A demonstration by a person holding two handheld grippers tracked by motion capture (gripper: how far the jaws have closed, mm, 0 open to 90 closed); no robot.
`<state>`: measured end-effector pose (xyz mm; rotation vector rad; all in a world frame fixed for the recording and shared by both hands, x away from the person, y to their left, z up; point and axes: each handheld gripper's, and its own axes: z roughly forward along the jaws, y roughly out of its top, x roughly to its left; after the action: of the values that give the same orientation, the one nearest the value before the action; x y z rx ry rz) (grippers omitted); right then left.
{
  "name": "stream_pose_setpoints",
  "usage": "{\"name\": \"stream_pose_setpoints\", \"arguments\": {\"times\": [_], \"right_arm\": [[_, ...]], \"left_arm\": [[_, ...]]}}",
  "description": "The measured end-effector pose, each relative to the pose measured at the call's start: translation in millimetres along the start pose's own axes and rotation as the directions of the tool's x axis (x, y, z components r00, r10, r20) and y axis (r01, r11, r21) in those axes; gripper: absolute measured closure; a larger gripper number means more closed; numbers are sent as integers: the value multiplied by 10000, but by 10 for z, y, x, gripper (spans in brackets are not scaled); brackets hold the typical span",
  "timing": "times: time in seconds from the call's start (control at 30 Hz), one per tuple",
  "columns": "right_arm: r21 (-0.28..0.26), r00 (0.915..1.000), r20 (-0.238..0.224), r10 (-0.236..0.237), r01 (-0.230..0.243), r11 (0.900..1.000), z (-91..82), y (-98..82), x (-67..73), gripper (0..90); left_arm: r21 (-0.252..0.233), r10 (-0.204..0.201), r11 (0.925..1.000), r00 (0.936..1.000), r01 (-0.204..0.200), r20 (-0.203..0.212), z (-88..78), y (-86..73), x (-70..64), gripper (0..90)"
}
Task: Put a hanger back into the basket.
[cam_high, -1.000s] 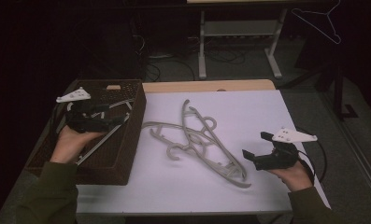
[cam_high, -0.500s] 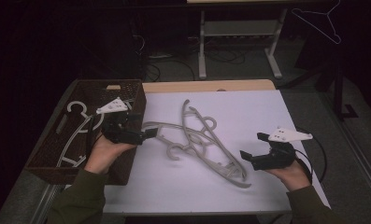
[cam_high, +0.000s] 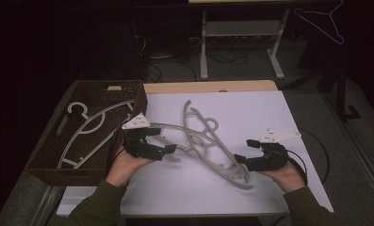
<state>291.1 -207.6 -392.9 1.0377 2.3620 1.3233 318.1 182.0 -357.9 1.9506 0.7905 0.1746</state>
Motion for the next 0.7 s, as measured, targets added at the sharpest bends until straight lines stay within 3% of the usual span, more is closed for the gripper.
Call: {"name": "stream_pose_setpoints", "arguments": {"times": [0.17,0.4,0.43,0.63,0.7], "right_arm": [[487,9998,92,196,-200,9986,158,33,-1,345],[1239,9986,446,294,-347,9917,512,88,-109,462],[1538,9968,647,459,-554,9865,627,109,-140,491],[1980,9942,681,837,-956,9755,864,183,-206,575],[2411,9929,795,888,-1056,9647,973,194,-215,631]], "left_arm": [[163,-78,9998,9999,76,85,105,-103,-21,67],[357,-76,9993,9998,70,181,199,-175,-41,67],[397,-34,9992,9998,27,193,213,-186,-42,67],[478,-115,9988,9996,103,240,241,-212,-32,67],[514,-174,9985,9995,161,260,242,-225,-30,67]]}}
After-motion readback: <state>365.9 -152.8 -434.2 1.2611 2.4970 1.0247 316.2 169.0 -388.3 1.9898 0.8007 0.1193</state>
